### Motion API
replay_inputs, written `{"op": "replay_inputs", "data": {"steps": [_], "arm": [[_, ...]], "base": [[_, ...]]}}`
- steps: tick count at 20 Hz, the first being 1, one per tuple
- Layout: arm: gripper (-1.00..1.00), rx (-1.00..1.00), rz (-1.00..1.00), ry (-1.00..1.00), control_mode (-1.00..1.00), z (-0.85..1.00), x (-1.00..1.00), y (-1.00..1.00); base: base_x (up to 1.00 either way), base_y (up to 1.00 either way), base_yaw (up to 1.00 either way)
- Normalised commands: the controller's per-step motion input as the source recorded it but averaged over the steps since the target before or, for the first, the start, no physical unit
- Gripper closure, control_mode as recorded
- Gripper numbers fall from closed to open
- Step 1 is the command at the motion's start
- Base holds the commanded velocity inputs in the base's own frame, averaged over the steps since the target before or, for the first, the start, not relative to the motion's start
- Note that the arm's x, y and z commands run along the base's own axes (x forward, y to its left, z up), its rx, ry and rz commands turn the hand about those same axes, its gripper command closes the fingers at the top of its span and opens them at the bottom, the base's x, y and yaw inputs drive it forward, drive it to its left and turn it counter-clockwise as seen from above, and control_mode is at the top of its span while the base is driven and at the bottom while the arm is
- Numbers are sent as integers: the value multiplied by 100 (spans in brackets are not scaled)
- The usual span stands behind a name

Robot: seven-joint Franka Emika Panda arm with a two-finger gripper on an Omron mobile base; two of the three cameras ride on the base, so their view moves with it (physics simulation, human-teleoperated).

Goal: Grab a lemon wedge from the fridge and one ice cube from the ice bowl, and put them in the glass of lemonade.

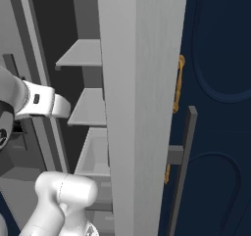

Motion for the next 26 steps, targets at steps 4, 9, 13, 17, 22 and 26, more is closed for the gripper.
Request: {"op": "replay_inputs", "data": {"steps": [4, 9, 13, 17, 22, 26], "arm": [[-100, 0, -4, -9, -100, 13, 46, 29], [-100, 0, -3, -2, -100, 29, 100, -10], [-100, 1, 1, 8, -100, 24, 100, -74], [-100, 0, 8, 2, -100, 64, 94, -31], [-100, 0, 9, 3, -100, 27, 97, 0], [-100, 0, 3, 17, -100, 0, 100, 0]], "base": [[0, 0, 0], [0, 0, 0], [0, 0, 0], [0, 0, 0], [0, 0, 0], [0, 0, 0]]}}
